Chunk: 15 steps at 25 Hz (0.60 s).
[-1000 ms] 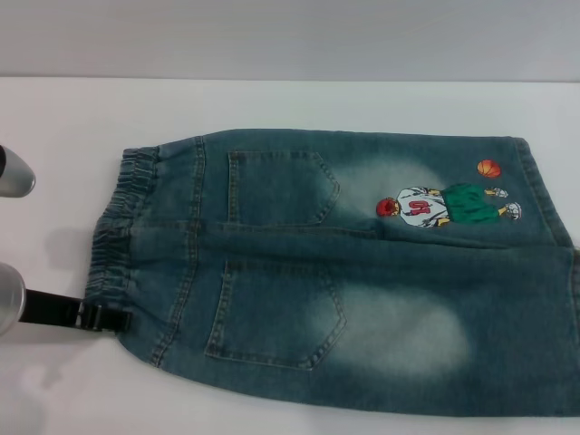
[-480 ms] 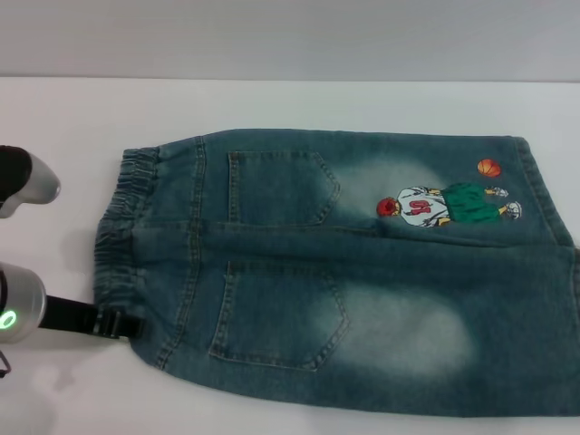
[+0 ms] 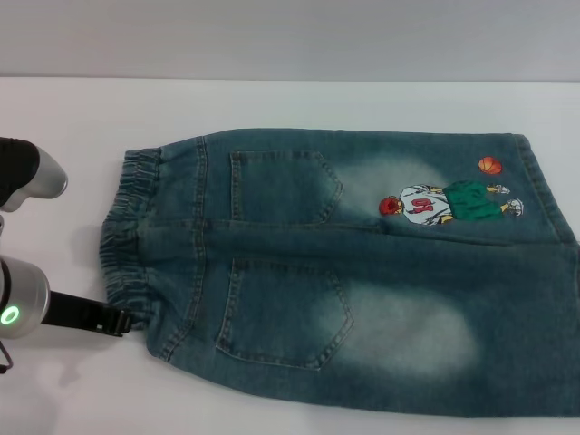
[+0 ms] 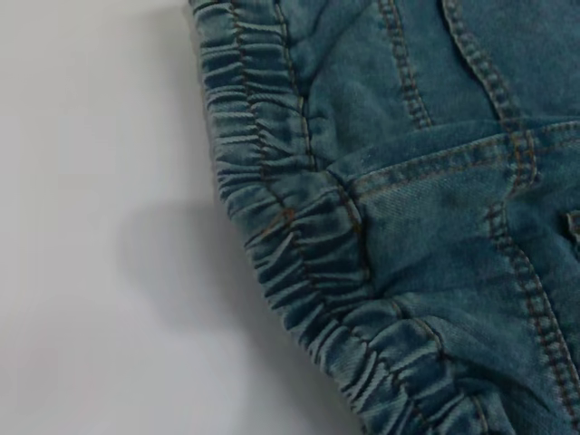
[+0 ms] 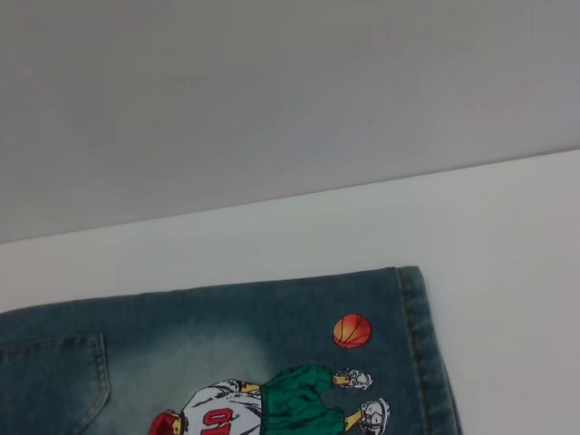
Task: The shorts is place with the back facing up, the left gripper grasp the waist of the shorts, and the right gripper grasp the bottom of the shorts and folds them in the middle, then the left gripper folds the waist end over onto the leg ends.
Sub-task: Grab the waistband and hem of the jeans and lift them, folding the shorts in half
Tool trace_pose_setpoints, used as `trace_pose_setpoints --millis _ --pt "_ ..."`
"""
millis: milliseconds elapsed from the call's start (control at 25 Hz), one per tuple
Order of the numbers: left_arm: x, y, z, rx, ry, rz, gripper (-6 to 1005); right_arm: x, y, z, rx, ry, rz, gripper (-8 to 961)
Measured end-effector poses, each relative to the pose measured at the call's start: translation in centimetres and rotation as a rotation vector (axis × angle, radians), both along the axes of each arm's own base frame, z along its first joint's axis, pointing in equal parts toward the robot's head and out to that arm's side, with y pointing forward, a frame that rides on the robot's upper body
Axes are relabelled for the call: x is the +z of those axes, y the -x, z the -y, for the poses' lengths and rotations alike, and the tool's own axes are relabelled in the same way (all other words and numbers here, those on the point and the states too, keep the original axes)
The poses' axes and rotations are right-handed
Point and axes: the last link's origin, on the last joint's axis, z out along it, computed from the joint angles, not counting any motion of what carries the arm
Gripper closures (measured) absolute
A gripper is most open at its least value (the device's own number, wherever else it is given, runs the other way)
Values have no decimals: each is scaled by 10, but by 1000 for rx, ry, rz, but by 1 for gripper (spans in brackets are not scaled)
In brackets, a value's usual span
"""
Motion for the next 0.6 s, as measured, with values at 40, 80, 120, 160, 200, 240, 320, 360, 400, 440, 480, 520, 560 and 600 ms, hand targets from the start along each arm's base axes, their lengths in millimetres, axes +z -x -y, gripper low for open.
trace_pose_setpoints --millis 40,80,120,160,200,240,320,360,400,440,480,520,560,600 --pt "0 -1 0 -1 3 0 666 0 0 0 0 1 1 227" --pt "0 -1 0 -1 3 0 686 0 0 0 1 4 2 227" --pt "-2 -1 1 -3 11 0 705 0 0 1 1 5 2 227" --pt "-3 -2 2 -3 13 0 725 0 0 1 1 6 3 227" --pt "-3 -3 2 -3 12 2 744 0 0 1 1 6 3 227" --pt "-3 -3 2 -4 11 2 772 0 0 1 1 7 3 227" --pt "-1 -5 3 -9 2 5 829 0 0 1 2 10 3 226" --pt "1 -8 3 -14 -8 9 857 0 0 1 2 14 3 226" --pt "2 -9 3 -17 -14 11 885 -1 0 2 1 20 2 226" --pt "2 -9 3 -17 -14 11 896 -1 0 2 -1 26 1 226" --pt "2 -9 3 -17 -14 11 906 -1 0 3 -2 31 0 226" --pt "4 -11 4 -22 -25 15 917 -1 0 4 -3 32 0 227" --pt "5 -11 4 -21 -27 15 928 0 0 4 -3 33 1 227" --pt "5 -11 4 -21 -27 15 938 1 0 4 -3 31 3 227"
